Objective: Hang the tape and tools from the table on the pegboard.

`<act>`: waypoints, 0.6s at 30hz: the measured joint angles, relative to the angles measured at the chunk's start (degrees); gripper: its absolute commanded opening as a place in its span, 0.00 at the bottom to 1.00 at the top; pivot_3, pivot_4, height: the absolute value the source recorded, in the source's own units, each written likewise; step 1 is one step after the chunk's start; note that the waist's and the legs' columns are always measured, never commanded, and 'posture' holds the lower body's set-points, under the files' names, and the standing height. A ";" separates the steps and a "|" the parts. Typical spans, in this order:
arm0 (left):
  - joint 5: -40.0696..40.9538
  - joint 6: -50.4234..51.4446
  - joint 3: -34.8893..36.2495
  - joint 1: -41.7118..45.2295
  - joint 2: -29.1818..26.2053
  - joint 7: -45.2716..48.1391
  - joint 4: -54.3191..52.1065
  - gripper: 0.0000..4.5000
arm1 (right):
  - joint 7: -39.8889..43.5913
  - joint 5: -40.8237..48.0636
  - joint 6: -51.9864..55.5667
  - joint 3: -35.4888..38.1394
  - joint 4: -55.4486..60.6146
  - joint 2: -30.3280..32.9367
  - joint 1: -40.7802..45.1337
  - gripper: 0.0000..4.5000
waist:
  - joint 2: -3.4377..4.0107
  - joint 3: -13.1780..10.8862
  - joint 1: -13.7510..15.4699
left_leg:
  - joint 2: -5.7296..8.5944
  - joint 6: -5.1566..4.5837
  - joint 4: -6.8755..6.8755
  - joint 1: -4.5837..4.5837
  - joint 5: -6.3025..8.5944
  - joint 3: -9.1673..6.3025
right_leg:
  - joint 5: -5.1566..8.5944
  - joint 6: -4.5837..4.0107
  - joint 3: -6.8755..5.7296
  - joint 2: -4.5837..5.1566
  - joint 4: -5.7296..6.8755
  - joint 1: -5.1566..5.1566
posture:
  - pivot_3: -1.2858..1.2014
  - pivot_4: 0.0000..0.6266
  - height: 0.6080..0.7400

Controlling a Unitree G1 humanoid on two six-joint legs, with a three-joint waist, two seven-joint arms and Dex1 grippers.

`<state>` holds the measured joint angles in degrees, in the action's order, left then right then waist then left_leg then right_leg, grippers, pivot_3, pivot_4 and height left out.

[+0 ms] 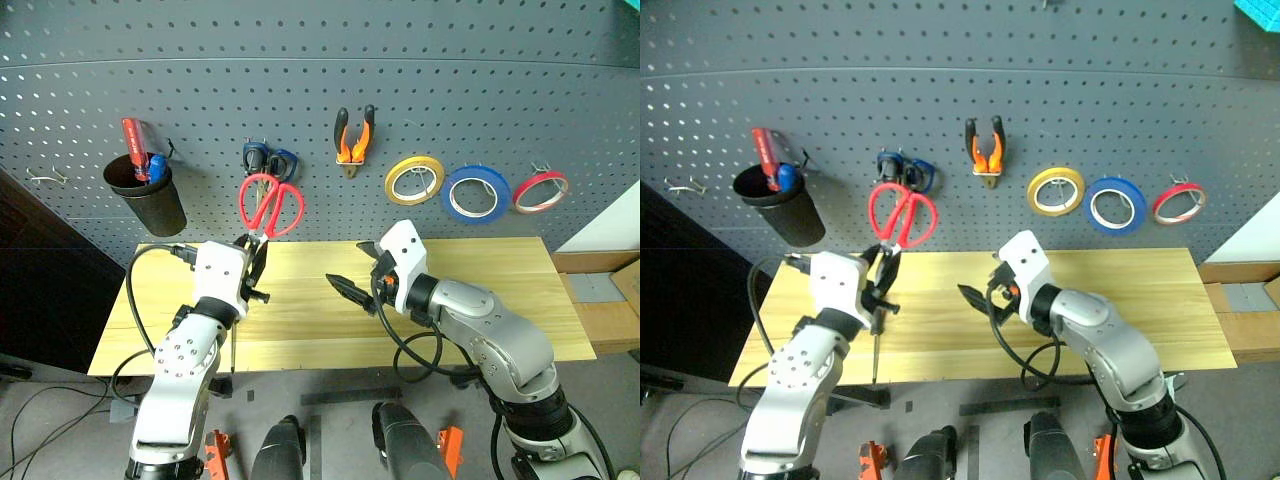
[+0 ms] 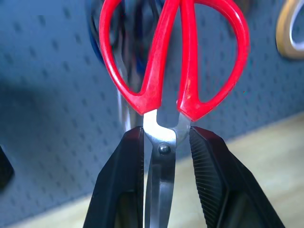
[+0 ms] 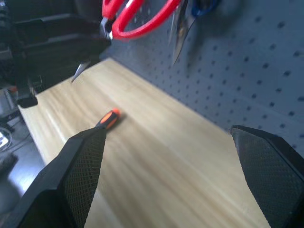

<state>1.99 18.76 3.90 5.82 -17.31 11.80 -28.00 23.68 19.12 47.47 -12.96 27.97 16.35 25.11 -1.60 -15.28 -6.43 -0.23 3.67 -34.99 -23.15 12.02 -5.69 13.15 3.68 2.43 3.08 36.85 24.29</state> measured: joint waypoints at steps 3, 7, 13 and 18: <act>0.21 0.03 0.82 3.14 0.01 -0.08 0.01 0.24 | 0.03 -0.16 -1.02 0.03 -0.80 0.01 0.83 1.00 | 0.00 0.00 -0.01 | 0.00 0.00 0.00 0.00 0.00 -0.02 | 0.00 0.00 -0.02 0.00 0.01 0.00 | 0.45 0.36 1.00; 0.18 0.02 1.02 5.90 0.21 -0.72 1.56 0.24 | 0.02 -0.40 -1.61 -0.02 -1.70 -0.09 0.86 1.00 | 0.00 0.00 -0.01 | 0.00 0.00 -0.02 0.01 0.00 -0.01 | 0.00 0.00 -0.01 0.00 0.03 0.00 | 0.45 0.36 1.00; 0.22 -0.07 1.00 7.17 0.75 -1.15 6.12 0.24 | 0.03 -0.43 -1.84 -0.15 -1.80 -0.21 1.14 1.00 | 0.00 0.00 -0.08 | 0.00 0.00 -0.04 0.01 0.00 -0.02 | 0.00 0.00 -0.01 -0.01 0.06 0.00 | 0.45 0.36 1.00; 1.42 0.02 0.95 8.31 1.66 -0.73 11.10 0.32 | 0.01 -0.83 -1.85 -0.16 -1.94 -0.46 1.47 1.00 | 0.00 0.00 -0.06 | 0.00 0.00 -0.07 0.01 0.00 -0.03 | 0.00 0.00 -0.02 -0.01 0.09 -0.01 | 0.45 0.37 1.00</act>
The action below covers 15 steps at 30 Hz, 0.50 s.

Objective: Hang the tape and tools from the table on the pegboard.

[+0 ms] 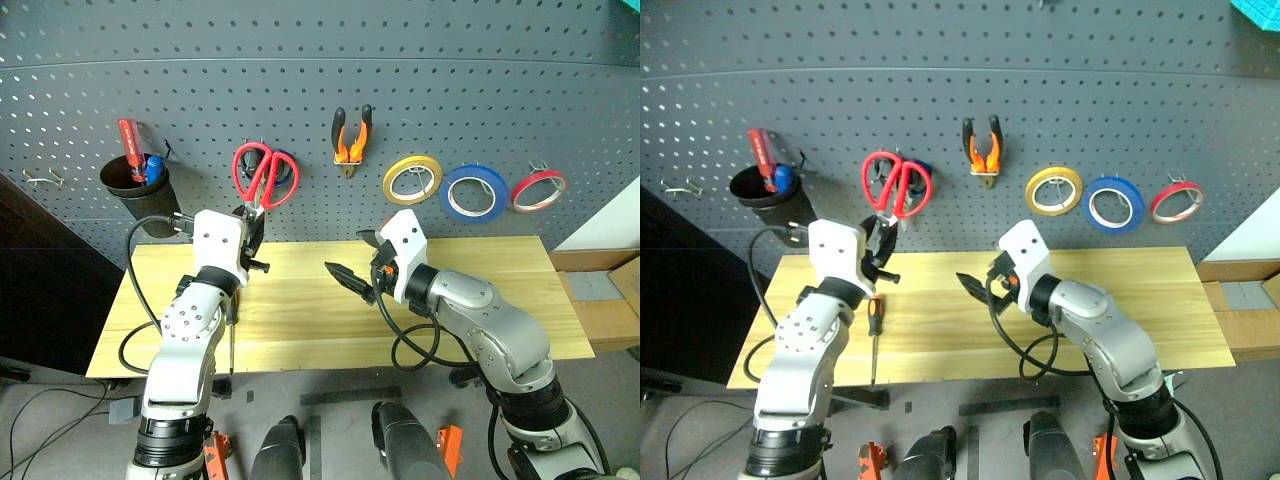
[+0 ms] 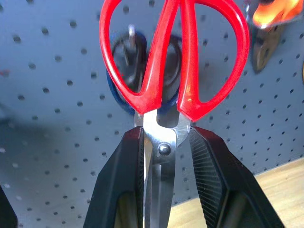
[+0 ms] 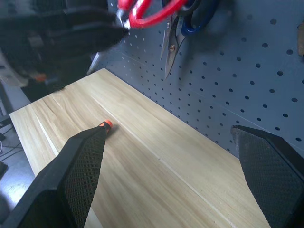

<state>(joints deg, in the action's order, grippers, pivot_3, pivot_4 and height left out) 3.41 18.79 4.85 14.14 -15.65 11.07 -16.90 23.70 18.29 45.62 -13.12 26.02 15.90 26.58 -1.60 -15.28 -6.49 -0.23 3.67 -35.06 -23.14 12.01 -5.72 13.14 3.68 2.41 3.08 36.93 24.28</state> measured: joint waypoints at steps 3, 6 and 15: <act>0.83 0.57 -0.13 0.60 0.19 0.97 2.05 0.54 | -0.01 -0.19 0.00 0.00 -0.02 -0.39 0.37 1.00 | 0.00 0.00 -0.03 | 0.00 0.00 0.00 0.00 0.00 0.00 | 0.00 0.00 0.01 0.00 0.01 0.00 | 0.45 0.37 1.00; 1.28 1.06 -0.11 0.70 0.19 1.31 2.07 0.75 | -0.04 -0.32 0.01 -0.06 -0.02 -0.62 0.70 1.00 | 0.00 0.00 -0.06 | 0.00 0.00 0.00 0.00 0.00 0.00 | 0.00 0.00 0.01 0.00 0.01 0.00 | 0.45 0.38 1.00; 5.61 18.12 6.55 -11.57 0.74 -1.85 -2.11 0.99 | -1.93 -0.53 8.84 -4.02 0.61 -1.26 -3.37 1.00 | -0.01 -0.01 -0.20 | -0.09 -0.01 -0.01 0.04 0.00 0.00 | 0.00 -0.02 0.01 -0.06 0.08 0.02 | 0.46 0.42 1.00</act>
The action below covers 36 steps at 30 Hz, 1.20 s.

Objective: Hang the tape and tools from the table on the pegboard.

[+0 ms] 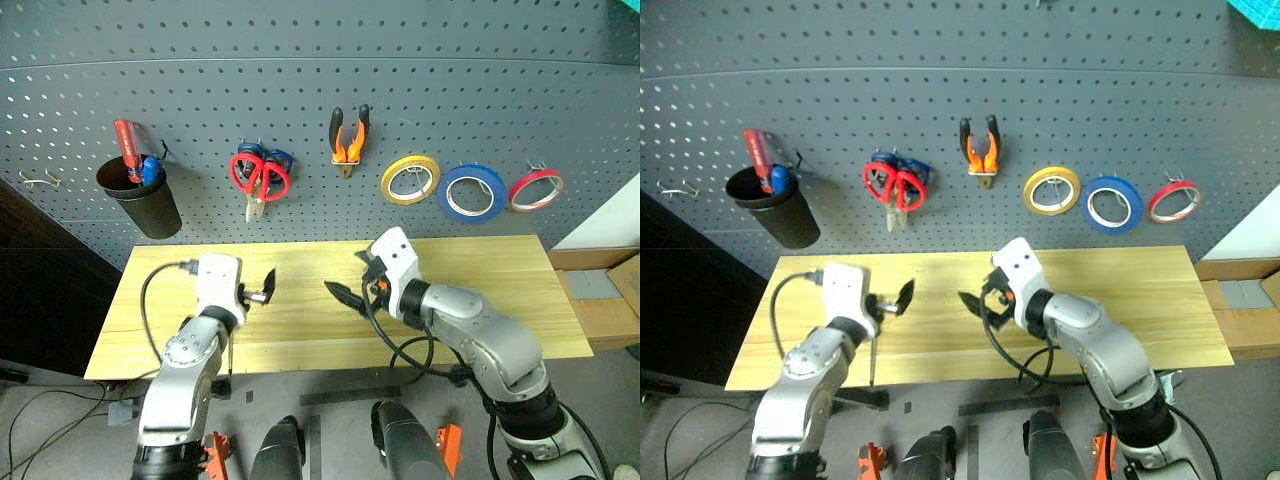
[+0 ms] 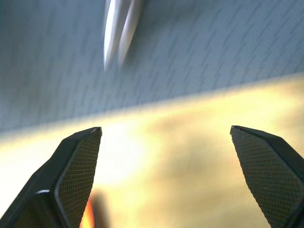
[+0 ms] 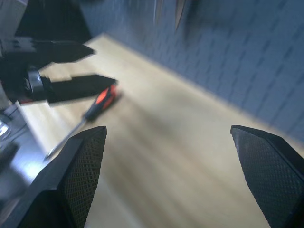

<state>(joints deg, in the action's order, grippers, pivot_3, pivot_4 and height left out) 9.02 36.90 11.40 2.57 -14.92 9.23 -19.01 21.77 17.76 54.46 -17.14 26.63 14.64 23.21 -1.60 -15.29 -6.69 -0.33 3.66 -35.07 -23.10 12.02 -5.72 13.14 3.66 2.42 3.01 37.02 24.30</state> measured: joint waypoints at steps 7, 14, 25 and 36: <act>3.76 11.04 7.88 1.55 -0.29 -2.02 2.91 0.99 | -1.20 1.09 5.76 -3.04 1.50 -3.84 1.10 1.00 | -0.03 -0.02 0.29 | -0.02 0.01 -0.06 0.10 0.00 0.00 | 0.00 0.00 -0.03 -0.02 0.00 -0.13 | 0.47 0.45 1.00; 3.89 12.85 8.20 8.56 -1.86 -2.39 15.44 0.99 | -1.23 1.34 7.27 -3.65 0.47 -4.54 4.97 1.00 | -0.21 -0.17 0.38 | -0.04 0.01 0.00 0.08 0.00 0.00 | 0.00 -0.01 -0.05 -0.03 -0.06 -0.10 | 0.47 0.48 1.00; 3.94 15.64 7.42 15.72 -2.45 -3.25 29.04 0.72 | 1.98 2.08 8.58 -4.86 -0.94 -4.36 8.05 1.00 | -0.53 -0.74 0.32 | -0.07 0.01 0.04 0.08 0.01 -0.01 | 0.00 -0.01 -0.06 -0.04 -0.04 -0.05 | 0.46 0.49 1.00; 3.53 7.91 5.55 18.39 -3.86 -1.10 36.08 0.13 | 2.85 3.09 10.25 -4.91 -0.96 -3.54 8.04 1.00 | -0.53 -0.74 0.25 | -0.08 0.02 0.05 0.07 0.01 0.01 | 0.00 -0.01 -0.05 -0.03 -0.06 -0.04 | 0.45 0.42 1.00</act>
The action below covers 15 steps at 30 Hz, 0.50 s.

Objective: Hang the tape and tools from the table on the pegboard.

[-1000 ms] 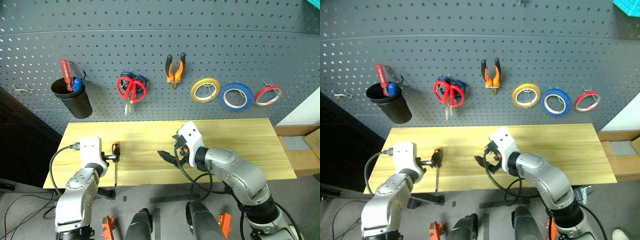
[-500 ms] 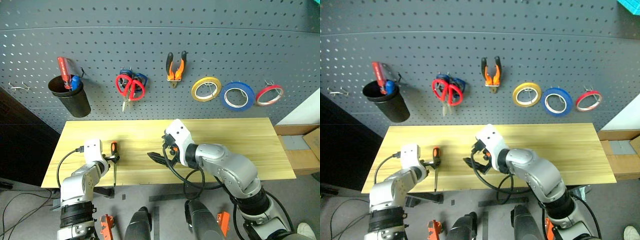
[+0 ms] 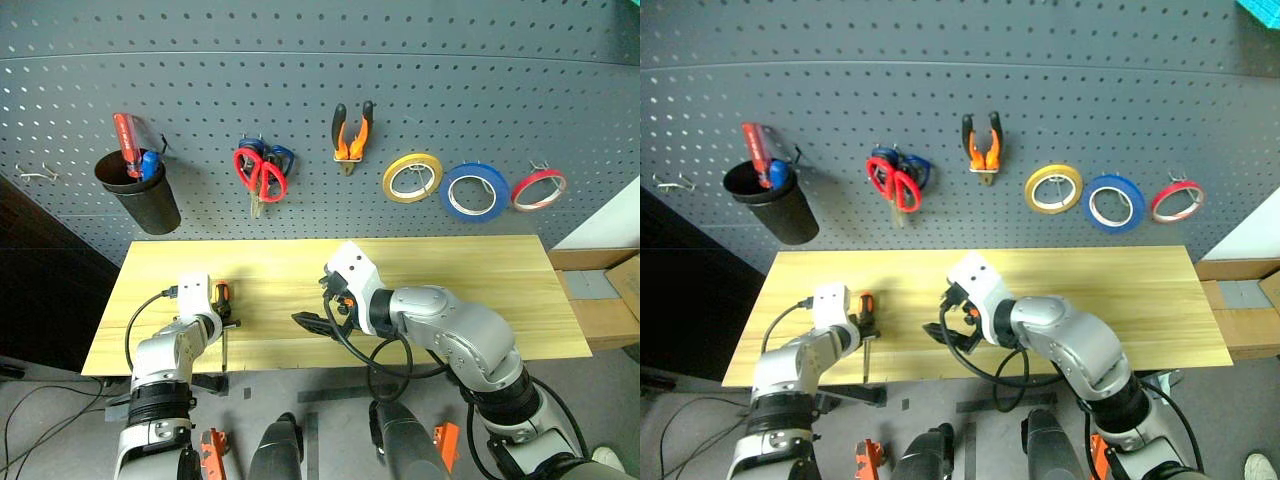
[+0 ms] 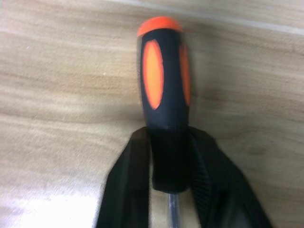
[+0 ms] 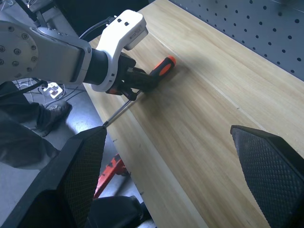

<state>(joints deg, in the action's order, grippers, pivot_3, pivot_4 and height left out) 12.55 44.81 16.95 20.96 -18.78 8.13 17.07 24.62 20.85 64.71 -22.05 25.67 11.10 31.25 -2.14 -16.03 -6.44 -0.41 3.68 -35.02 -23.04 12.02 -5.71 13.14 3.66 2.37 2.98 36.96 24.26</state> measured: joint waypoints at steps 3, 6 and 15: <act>0.47 -2.08 0.22 -1.33 1.01 -0.04 -2.63 0.13 | -0.06 -0.04 -0.17 0.05 0.00 0.16 0.02 1.00 | -0.04 0.02 0.00 | 0.00 0.02 0.00 -0.02 0.01 0.01 | 0.00 0.00 0.00 0.01 -0.03 0.01 | 0.45 0.39 1.00; 0.64 -4.56 0.31 -4.99 1.50 -0.25 -9.66 0.13 | 0.03 -0.43 -0.87 0.06 0.00 1.20 0.05 1.00 | -0.05 0.04 -0.06 | -0.03 0.11 0.00 -0.04 0.06 0.03 | -0.01 -0.01 0.01 0.01 -0.03 0.04 | 0.45 0.37 1.00; -4.70 -22.10 0.41 -21.27 3.78 -4.66 -37.89 0.13 | 5.15 -1.15 -14.53 1.23 1.27 5.07 -0.87 1.00 | -0.16 0.17 0.46 | -0.03 0.25 -0.02 -0.11 0.14 0.12 | -0.01 -0.01 0.05 0.03 -0.09 0.09 | 0.47 0.30 1.00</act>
<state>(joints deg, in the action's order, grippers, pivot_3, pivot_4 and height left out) 7.85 22.72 17.36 -0.31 -15.00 3.47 -20.82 29.77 19.70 50.18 -20.82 26.94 16.17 30.38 -2.29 -15.86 -5.99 -0.44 3.93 -35.04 -23.15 12.16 -5.59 13.13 3.64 2.42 3.01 36.87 24.35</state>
